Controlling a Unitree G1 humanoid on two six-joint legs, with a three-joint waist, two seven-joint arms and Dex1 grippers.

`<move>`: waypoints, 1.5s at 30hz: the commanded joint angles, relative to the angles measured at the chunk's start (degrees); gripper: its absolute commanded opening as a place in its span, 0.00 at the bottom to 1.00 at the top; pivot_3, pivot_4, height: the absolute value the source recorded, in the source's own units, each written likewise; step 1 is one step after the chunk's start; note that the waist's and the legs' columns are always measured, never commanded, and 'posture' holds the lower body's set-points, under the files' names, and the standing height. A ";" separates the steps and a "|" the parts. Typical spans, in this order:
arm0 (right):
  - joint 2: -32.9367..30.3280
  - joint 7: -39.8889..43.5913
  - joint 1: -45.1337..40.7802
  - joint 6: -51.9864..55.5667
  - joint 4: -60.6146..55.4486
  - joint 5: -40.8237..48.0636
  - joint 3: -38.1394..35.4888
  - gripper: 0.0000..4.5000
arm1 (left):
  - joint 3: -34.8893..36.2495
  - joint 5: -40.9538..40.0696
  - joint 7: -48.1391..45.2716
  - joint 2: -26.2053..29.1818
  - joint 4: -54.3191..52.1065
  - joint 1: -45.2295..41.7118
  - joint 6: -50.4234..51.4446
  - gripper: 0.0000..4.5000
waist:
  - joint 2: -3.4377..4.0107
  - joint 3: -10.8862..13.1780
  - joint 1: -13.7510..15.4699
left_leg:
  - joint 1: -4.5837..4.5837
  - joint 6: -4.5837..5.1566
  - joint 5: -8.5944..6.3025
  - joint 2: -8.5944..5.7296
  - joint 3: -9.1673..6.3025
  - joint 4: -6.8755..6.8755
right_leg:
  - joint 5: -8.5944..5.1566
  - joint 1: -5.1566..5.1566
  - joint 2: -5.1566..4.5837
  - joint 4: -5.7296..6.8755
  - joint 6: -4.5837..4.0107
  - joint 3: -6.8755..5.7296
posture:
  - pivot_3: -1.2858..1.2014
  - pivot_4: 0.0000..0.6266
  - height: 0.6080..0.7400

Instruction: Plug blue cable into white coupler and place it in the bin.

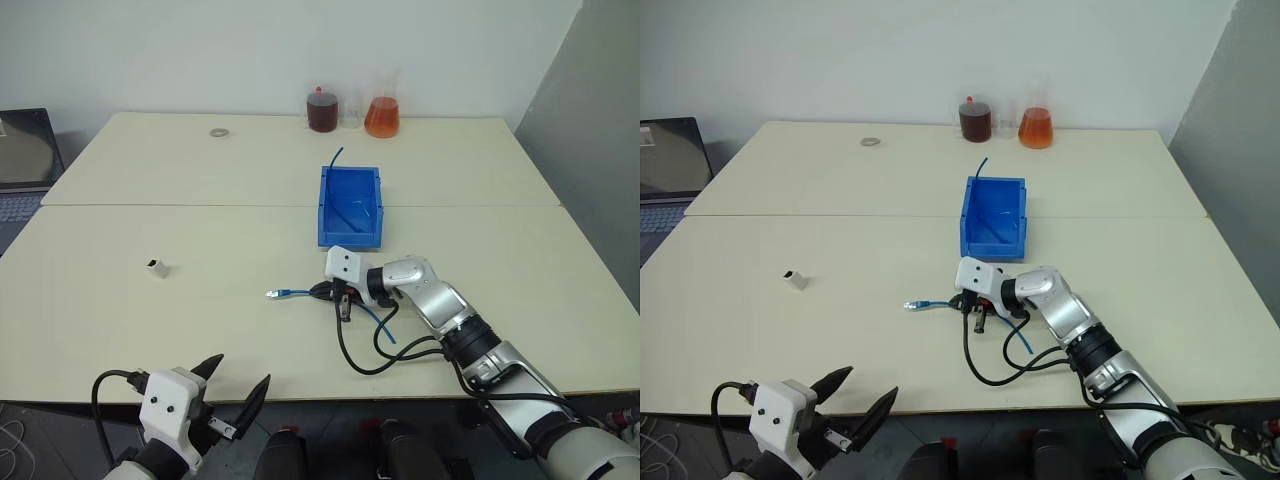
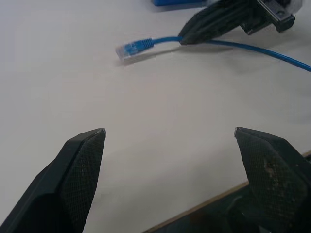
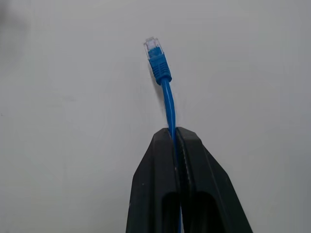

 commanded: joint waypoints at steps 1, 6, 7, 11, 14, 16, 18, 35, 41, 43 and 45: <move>0.68 1.18 -1.63 0.37 0.87 0.61 -1.13 0.05 | -1.23 0.63 1.49 -0.15 -0.61 -1.10 -1.35 1.00 | 0.00 0.00 -0.11 | 0.00 0.00 0.00 0.00 0.00 0.00 | 0.00 -0.01 0.00 0.02 0.00 -0.01 | 0.52 0.24 1.00; -0.36 3.38 -0.33 1.72 -0.61 1.43 -1.77 0.26 | -2.26 0.69 2.77 -0.16 -0.42 -2.12 -1.06 1.00 | 0.00 0.00 -0.56 | 0.00 0.00 0.00 0.01 -0.03 -0.01 | 0.00 0.00 0.01 0.04 0.01 -0.04 | 0.52 0.24 1.00; -0.72 3.72 0.36 2.63 -1.73 2.09 -2.43 0.32 | -2.17 0.49 2.39 0.48 -0.15 -2.35 -0.78 1.00 | 0.00 0.00 -0.58 | 0.01 0.00 0.00 0.03 -0.03 -0.01 | 0.01 0.00 0.02 0.05 0.01 -0.04 | 0.52 0.24 1.00; -2.51 3.60 2.12 5.82 -5.74 3.33 -4.29 0.56 | 0.11 -0.68 -1.03 4.81 3.60 -4.41 -0.43 1.00 | 0.01 0.01 -0.52 | 0.00 0.00 0.00 0.02 -0.11 -0.03 | -0.01 0.00 0.02 0.08 0.00 -0.12 | 0.52 0.24 1.00; -5.13 5.04 4.86 11.91 -13.31 6.82 -6.87 0.71 | 3.48 -2.29 -4.63 10.08 8.96 -9.72 -0.53 1.00 | 0.02 0.01 -0.62 | 0.02 0.00 0.00 0.04 -0.13 -0.02 | -0.08 -0.03 0.04 0.18 -0.13 -0.12 | 0.52 0.24 1.00; -7.08 4.44 7.82 15.43 -20.53 10.34 -10.78 0.82 | 5.34 -3.75 -8.65 15.27 14.50 -16.07 0.10 1.00 | 0.05 0.04 -0.06 | 0.02 0.00 0.00 0.04 -0.20 -0.03 | -0.12 -0.04 0.05 0.23 -0.20 -0.19 | 0.52 0.24 1.00; -6.96 2.87 10.47 22.07 -27.28 16.72 -16.20 0.92 | 4.67 -3.70 -12.21 19.50 20.41 -22.09 -0.64 1.00 | 0.08 0.05 0.52 | 0.00 0.01 0.01 0.06 -0.39 -0.03 | -0.18 -0.05 0.10 0.35 -0.29 -0.36 | 0.52 0.24 1.00; -17.48 -6.74 22.14 53.67 -53.34 44.67 -34.23 0.99 | -18.56 8.04 -43.15 25.87 74.05 -65.52 -20.62 1.00 | 0.09 0.05 0.28 | 0.00 0.03 -0.01 0.18 -0.27 -0.10 | -0.01 -0.07 0.29 0.31 0.00 -0.22 | 0.52 0.24 1.00; -18.26 -10.24 23.29 53.51 -54.10 46.54 -34.41 0.99 | -22.14 11.24 -46.62 22.75 85.31 -73.49 -29.69 1.00 | 0.12 -0.02 0.75 | 0.04 0.03 0.00 0.17 -0.25 -0.07 | 0.02 0.01 0.27 0.29 0.06 -0.19 | 0.52 0.24 1.00; -18.63 -10.97 23.58 53.30 -54.10 47.01 -34.57 0.99 | -22.40 11.67 -46.85 21.38 87.99 -75.54 -30.96 1.00 | 0.15 -0.04 1.10 | 0.05 0.03 0.00 0.15 -0.25 -0.04 | 0.04 0.05 0.26 0.28 0.08 -0.19 | 0.52 0.24 1.00; -19.15 -11.44 23.99 52.70 -54.00 46.89 -34.49 1.00 | -22.56 12.09 -47.75 20.86 89.95 -76.62 -32.34 0.92 | 0.14 -0.04 1.21 | 0.03 0.03 0.00 0.13 -0.25 -0.02 | 0.05 0.06 0.24 0.28 0.12 -0.19 | 0.52 0.24 1.00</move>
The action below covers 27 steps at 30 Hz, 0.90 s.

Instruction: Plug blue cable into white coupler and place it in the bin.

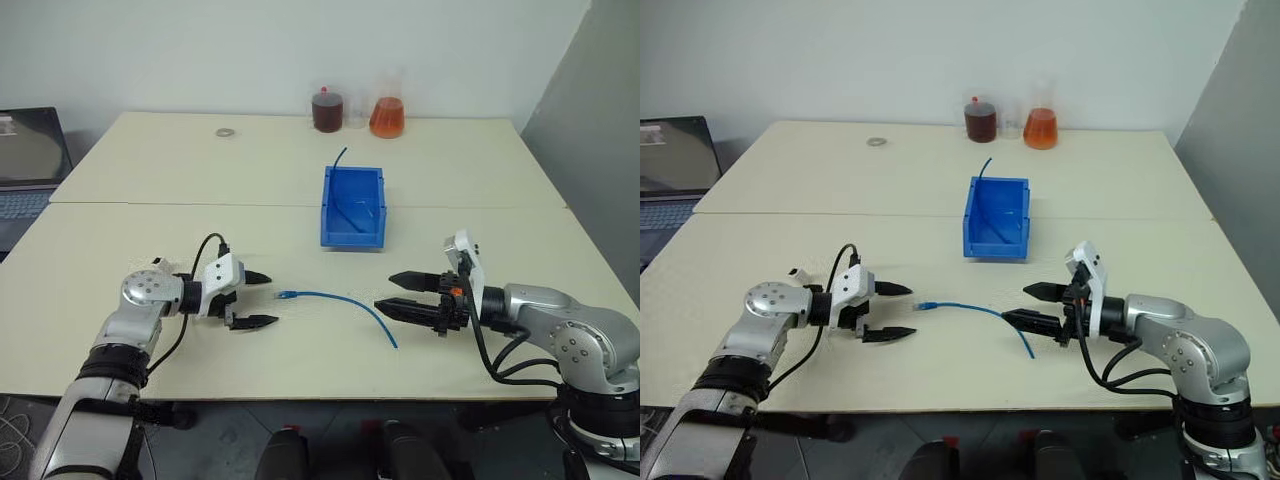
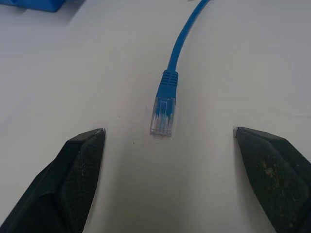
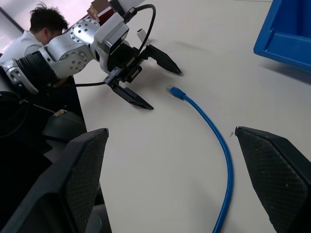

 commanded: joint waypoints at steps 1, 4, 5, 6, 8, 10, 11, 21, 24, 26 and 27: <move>-1.26 -1.01 0.44 -1.77 -2.02 1.43 -1.18 1.00 | -2.11 3.24 -0.87 -1.18 4.38 -1.08 -2.68 0.88 | -0.01 -0.01 0.04 | 0.00 0.00 0.00 0.00 0.00 0.01 | 0.01 0.02 -0.01 -0.01 0.02 0.00 | 0.52 0.24 1.00; -1.45 -1.76 0.91 -2.13 -2.11 1.99 -1.50 1.00 | -1.91 2.37 -2.99 -0.76 4.65 -1.56 -1.93 0.75 | 0.00 -0.01 -0.04 | 0.00 0.00 0.00 0.00 0.00 0.01 | 0.01 0.02 -0.01 -0.01 0.02 0.02 | 0.52 0.24 1.00; -1.53 -1.91 1.06 -2.24 -2.19 2.19 -1.52 1.00 | -1.83 2.19 -3.50 -0.57 4.53 -1.63 -1.57 0.71 | 0.00 -0.01 -0.07 | 0.01 0.00 0.00 0.00 0.00 0.01 | 0.01 0.02 -0.01 -0.01 0.02 0.02 | 0.52 0.24 1.00; -1.63 -2.02 1.31 -2.42 -2.34 2.28 -1.45 1.00 | -1.78 2.09 -3.93 -0.39 4.31 -1.50 -1.42 0.66 | 0.00 -0.01 -0.10 | 0.01 0.00 0.00 0.01 0.00 0.00 | 0.01 0.02 0.00 0.00 0.02 0.01 | 0.52 0.24 1.00; -1.83 -2.17 1.75 -2.93 -2.43 2.35 -1.22 1.00 | -1.80 2.19 -4.80 0.16 3.70 -0.90 -1.12 0.56 | 0.00 -0.01 -0.12 | 0.02 0.00 0.00 0.02 -0.01 0.00 | 0.01 0.02 0.02 0.00 0.02 0.00 | 0.52 0.24 1.00; -1.79 -2.50 1.80 -3.47 -2.21 2.43 -0.77 1.00 | -1.76 2.76 -4.92 0.92 3.71 -0.40 -1.82 0.45 | 0.00 -0.01 -0.21 | 0.02 0.01 0.00 0.02 -0.02 0.00 | 0.01 0.02 0.02 0.00 0.02 0.00 | 0.52 0.24 1.00; -1.75 -2.62 1.71 -3.85 -2.08 2.31 -0.43 1.00 | -1.66 2.85 -5.08 1.29 3.78 -0.26 -1.86 0.40 | 0.00 -0.01 -0.26 | 0.02 0.01 0.00 0.02 -0.01 0.00 | 0.01 0.02 0.02 0.00 0.02 0.01 | 0.52 0.24 1.00; -1.55 -2.78 0.48 -6.51 -1.05 1.83 2.05 1.00 | -0.35 0.47 -3.86 1.82 -2.01 2.33 3.22 0.05 | 0.00 -0.01 -1.08 | 0.04 0.01 0.00 0.08 -0.02 -0.06 | -0.01 -0.01 0.08 0.00 -0.01 0.01 | 0.52 0.24 1.00; -0.47 -4.25 -0.12 -7.06 -1.41 2.14 2.06 1.00 | 1.17 -3.06 -0.41 -0.14 -11.95 4.04 12.83 0.05 | 0.00 -0.01 -1.23 | 0.00 0.01 0.00 0.07 -0.02 -0.06 | -0.01 -0.02 0.07 -0.02 -0.01 0.02 | 0.52 0.24 1.00; 1.03 -5.91 -1.10 -7.66 -1.76 2.27 2.04 1.00 | 3.81 -8.94 4.93 -2.82 -21.88 4.31 25.85 0.05 | -0.05 0.03 -1.05 | -0.05 0.01 0.00 0.06 -0.02 -0.05 | -0.01 -0.02 0.03 -0.03 0.01 0.01 | 0.52 0.24 1.00; 2.31 -7.04 -1.93 -7.41 -1.84 3.01 1.80 1.00 | 5.16 -10.87 8.70 -4.72 -25.66 3.96 30.17 0.05 | -0.11 0.09 -0.93 | -0.09 0.01 0.00 0.05 -0.03 -0.02 | 0.00 -0.04 0.02 -0.04 0.03 0.01 | 0.52 0.24 1.00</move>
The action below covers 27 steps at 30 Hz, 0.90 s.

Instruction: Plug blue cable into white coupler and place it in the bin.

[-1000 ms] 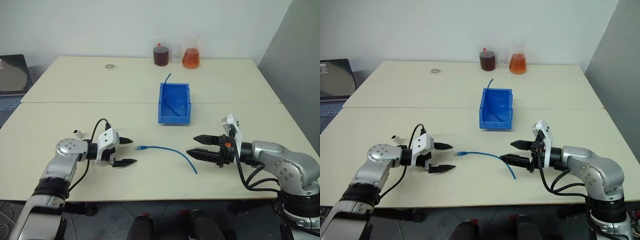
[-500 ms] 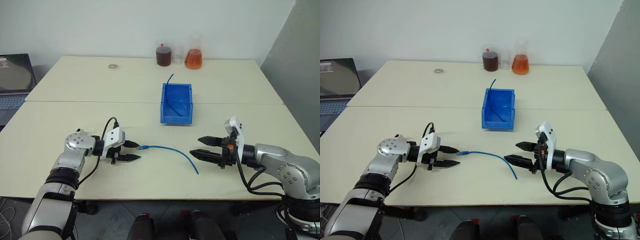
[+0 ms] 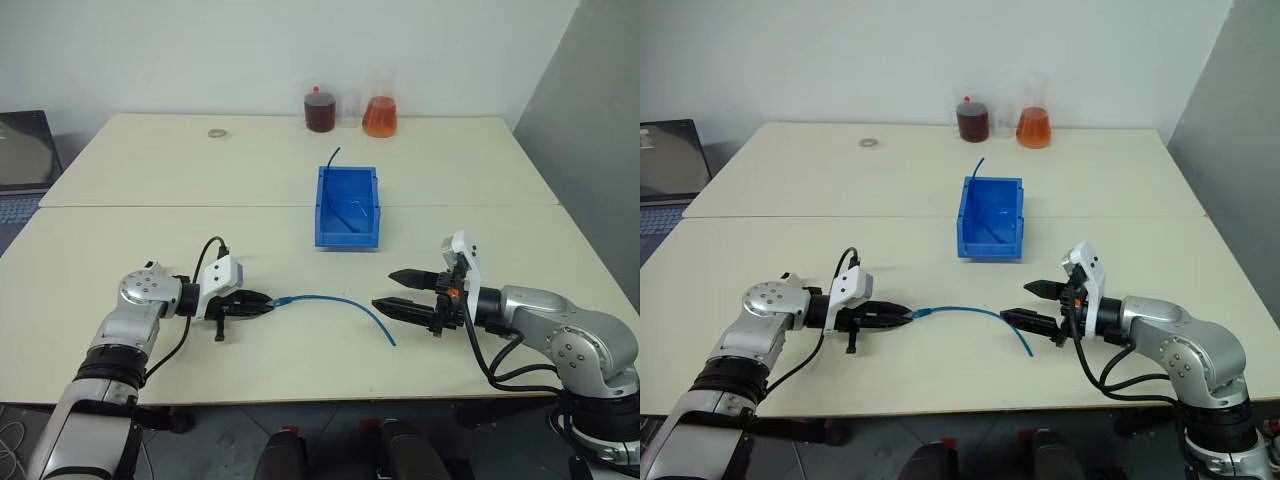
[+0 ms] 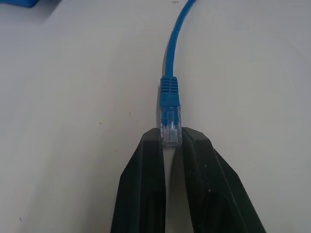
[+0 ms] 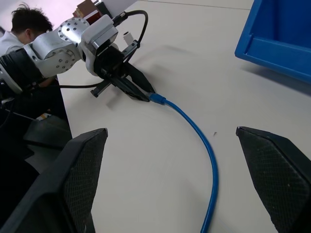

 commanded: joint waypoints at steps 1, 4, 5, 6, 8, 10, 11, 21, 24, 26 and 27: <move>3.28 -3.41 -3.08 -1.17 -1.82 2.54 -1.18 1.00 | 4.44 -8.77 11.27 -5.56 -16.72 -0.91 18.76 0.05 | -0.17 0.12 0.37 | -0.09 0.00 0.00 0.00 -0.06 0.04 | 0.01 -0.03 -0.02 0.00 0.02 -0.04 | 0.52 0.24 1.00; 5.21 -4.53 -3.99 -0.06 -1.93 4.55 -1.11 1.00 | 7.02 -13.44 18.63 -9.65 -23.20 -2.41 28.62 0.05 | -0.29 0.17 0.37 | -0.12 -0.01 0.00 0.00 -0.09 0.06 | 0.03 -0.05 0.02 0.00 0.05 -0.02 | 0.52 0.24 1.00; 5.80 -4.69 -4.13 0.52 -1.99 5.63 -0.99 1.00 | 8.06 -16.02 21.62 -11.60 -25.56 -3.42 32.73 0.05 | -0.28 0.17 0.35 | -0.11 -0.01 0.00 0.00 -0.08 0.04 | 0.03 -0.05 0.03 -0.02 0.05 -0.02 | 0.52 0.24 1.00; 6.07 -4.89 -4.15 0.94 -1.99 6.48 -0.90 1.00 | 8.87 -18.05 23.96 -13.05 -27.51 -4.09 35.99 0.05 | -0.27 0.18 0.33 | -0.10 0.00 0.00 0.00 -0.09 0.01 | 0.02 -0.05 0.04 -0.04 0.04 -0.02 | 0.52 0.24 1.00; 6.10 -5.00 -4.00 2.01 -1.69 8.26 -1.10 1.00 | 10.08 -21.18 26.68 -14.79 -30.55 -4.50 40.89 0.05 | -0.27 0.18 0.29 | -0.13 0.00 0.00 0.00 -0.13 0.00 | 0.02 -0.06 0.06 -0.07 0.03 -0.03 | 0.52 0.24 1.00; 5.28 -4.16 -3.62 2.42 -0.48 9.11 -1.16 1.00 | 11.62 -25.86 29.57 -16.84 -33.80 -5.07 46.61 0.05 | -0.27 0.18 0.19 | -0.12 0.00 0.00 -0.01 -0.12 0.00 | 0.02 -0.05 0.06 -0.09 0.03 0.02 | 0.52 0.24 1.00; 4.98 -3.89 -3.68 1.96 0.93 8.61 -1.02 1.00 | 12.50 -28.71 30.43 -17.51 -35.17 -5.20 49.67 0.05 | -0.28 0.18 0.08 | -0.12 0.00 0.00 -0.02 -0.10 0.00 | 0.02 -0.05 0.06 -0.10 0.04 0.04 | 0.52 0.24 1.00; 5.45 -3.62 -11.38 -0.09 13.77 7.62 -2.86 1.00 | 15.29 -44.55 30.30 -14.67 -39.40 -4.80 64.65 0.05 | -0.26 0.20 -0.93 | -0.03 0.00 0.00 -0.01 -0.14 0.00 | 0.01 -0.05 0.14 -0.03 0.02 0.06 | 0.52 0.24 1.00; 5.33 -2.68 -12.43 2.96 14.03 11.15 -3.80 1.00 | 13.64 -43.54 29.83 -13.19 -39.50 -3.84 63.40 0.05 | -0.26 0.19 -0.80 | -0.06 0.00 0.00 -0.01 -0.22 -0.03 | -0.01 -0.05 0.15 -0.06 -0.02 0.02 | 0.52 0.24 1.00; 6.05 -2.98 -12.94 6.50 13.97 15.98 -5.26 1.00 | 13.44 -43.62 29.96 -13.07 -39.15 -3.80 63.09 0.05 | -0.26 0.20 -0.73 | -0.08 0.00 0.00 -0.02 -0.22 -0.03 | -0.01 -0.04 0.15 -0.10 -0.03 0.03 | 0.52 0.24 1.00; 6.28 -3.08 -13.09 8.19 13.75 18.51 -5.90 1.00 | 13.43 -43.74 30.05 -13.09 -39.05 -3.87 63.03 0.05 | -0.26 0.20 -0.67 | -0.10 0.00 0.00 -0.02 -0.22 -0.03 | -0.01 -0.05 0.14 -0.11 -0.03 0.04 | 0.52 0.24 1.00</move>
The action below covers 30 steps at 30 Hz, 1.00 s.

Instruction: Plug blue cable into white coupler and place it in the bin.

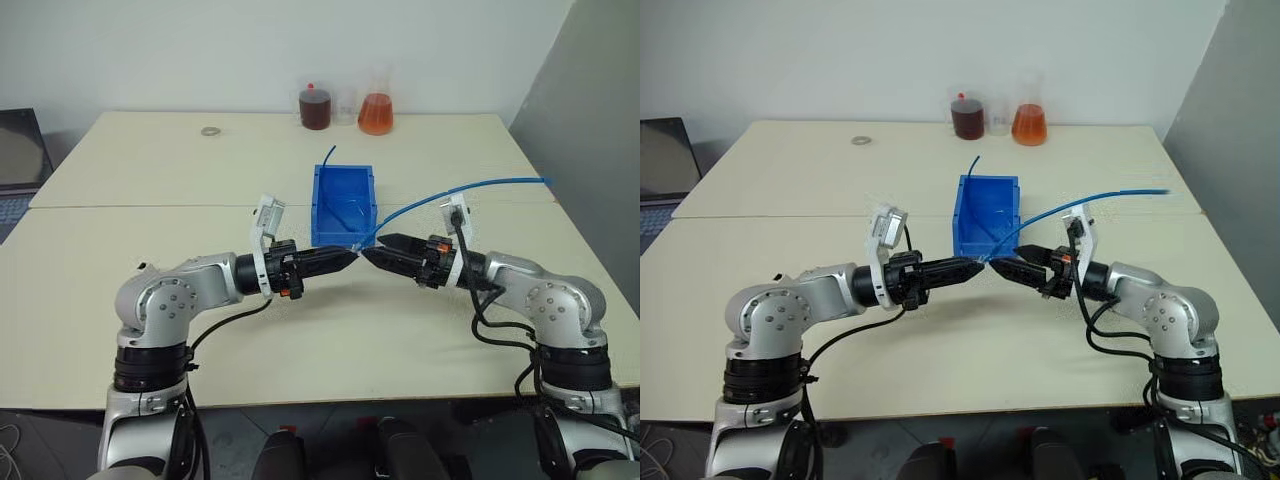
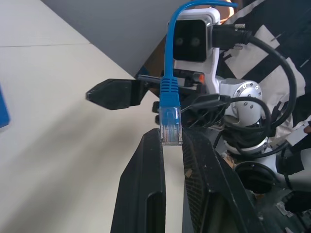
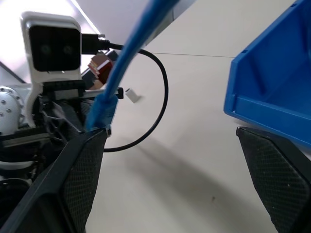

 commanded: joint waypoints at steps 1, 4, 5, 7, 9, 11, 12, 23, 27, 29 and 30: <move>0.81 0.49 -1.59 5.67 -1.63 9.80 -3.33 1.00 | -0.34 -1.25 -0.60 0.13 -1.02 -0.28 -1.13 0.05 | 0.00 0.00 0.12 | -0.02 0.00 0.00 0.00 0.00 0.01 | 0.00 0.00 0.00 -0.01 0.00 0.00 | 0.52 0.24 1.00; 1.16 -1.14 -1.86 8.50 -2.13 14.71 -4.34 1.00 | -0.37 -1.21 -0.40 0.02 -0.63 -0.61 -1.41 0.05 | 0.00 0.00 0.14 | -0.02 0.00 0.00 -0.01 0.00 0.01 | 0.00 0.00 -0.01 -0.03 0.00 0.00 | 0.52 0.24 1.00; 1.85 -2.47 -2.02 8.53 -2.06 15.18 -4.33 1.00 | -0.32 -1.35 -0.30 -0.11 -0.45 -0.86 -1.39 0.05 | 0.00 0.00 0.14 | -0.02 0.00 0.00 -0.01 0.00 0.01 | 0.00 0.00 -0.01 -0.03 0.00 -0.01 | 0.52 0.24 1.00; 3.13 -4.84 -2.38 8.32 -1.37 15.68 -4.37 1.00 | -0.34 -1.93 -0.24 -0.31 -0.49 -1.16 -1.15 0.05 | 0.00 0.00 0.08 | -0.01 0.00 0.00 0.00 -0.01 0.01 | 0.00 0.00 -0.01 -0.02 0.00 -0.01 | 0.52 0.24 1.00; 3.75 -5.96 -2.59 8.09 -1.04 15.75 -4.29 1.00 | -0.57 -2.45 -0.38 -0.33 -0.91 -1.16 -0.79 0.05 | 0.00 0.00 0.07 | -0.01 0.00 0.00 0.00 -0.01 0.00 | 0.00 0.00 0.00 -0.01 0.00 -0.01 | 0.52 0.24 1.00; 4.40 -6.84 -2.99 7.73 -0.42 15.67 -4.39 1.00 | -0.86 -3.13 -0.61 -0.33 -1.58 -0.90 -0.54 0.05 | 0.01 0.00 0.06 | -0.01 0.00 0.00 0.00 -0.02 0.00 | 0.00 0.00 0.00 -0.01 0.00 -0.01 | 0.52 0.24 1.00; 4.63 -7.23 -3.14 7.57 -0.09 15.70 -4.53 1.00 | -1.08 -3.48 -0.83 -0.12 -1.94 -0.64 -0.49 0.05 | 0.00 0.00 0.05 | -0.01 0.00 0.00 0.00 -0.02 0.00 | 0.00 0.00 0.00 -0.01 0.00 -0.01 | 0.52 0.24 1.00; 4.11 -8.41 -3.02 7.94 1.51 18.77 -5.85 0.52 | -1.45 -4.95 -0.74 1.18 -2.13 0.10 -0.48 0.05 | 0.01 0.01 0.05 | -0.02 0.00 0.00 0.00 -0.02 -0.01 | 0.00 0.00 0.00 -0.03 0.00 -0.01 | 0.52 0.24 1.00; 3.39 -7.84 -2.52 8.02 1.54 19.30 -5.43 0.34 | -1.54 -4.69 -0.61 1.35 -1.81 -0.02 -0.80 0.05 | 0.01 0.01 0.05 | -0.02 0.00 0.00 0.00 -0.01 -0.01 | 0.00 0.00 0.00 -0.05 0.00 -0.01 | 0.52 0.24 1.00; 3.26 -7.65 -2.40 8.06 1.60 19.59 -5.34 0.25 | -1.50 -4.77 -0.43 1.25 -1.73 -0.06 -0.85 0.05 | 0.01 0.01 0.05 | -0.02 0.00 0.00 0.00 -0.01 -0.01 | 0.00 -0.01 0.00 -0.05 0.00 -0.01 | 0.52 0.24 1.00; 3.19 -7.53 -2.32 7.99 1.54 19.56 -5.26 0.19 | -1.51 -4.76 -0.36 1.24 -1.74 -0.06 -0.88 0.05 | 0.01 0.01 0.05 | -0.02 0.00 0.00 0.00 -0.01 -0.02 | 0.00 0.00 0.00 -0.05 0.00 -0.01 | 0.52 0.24 1.00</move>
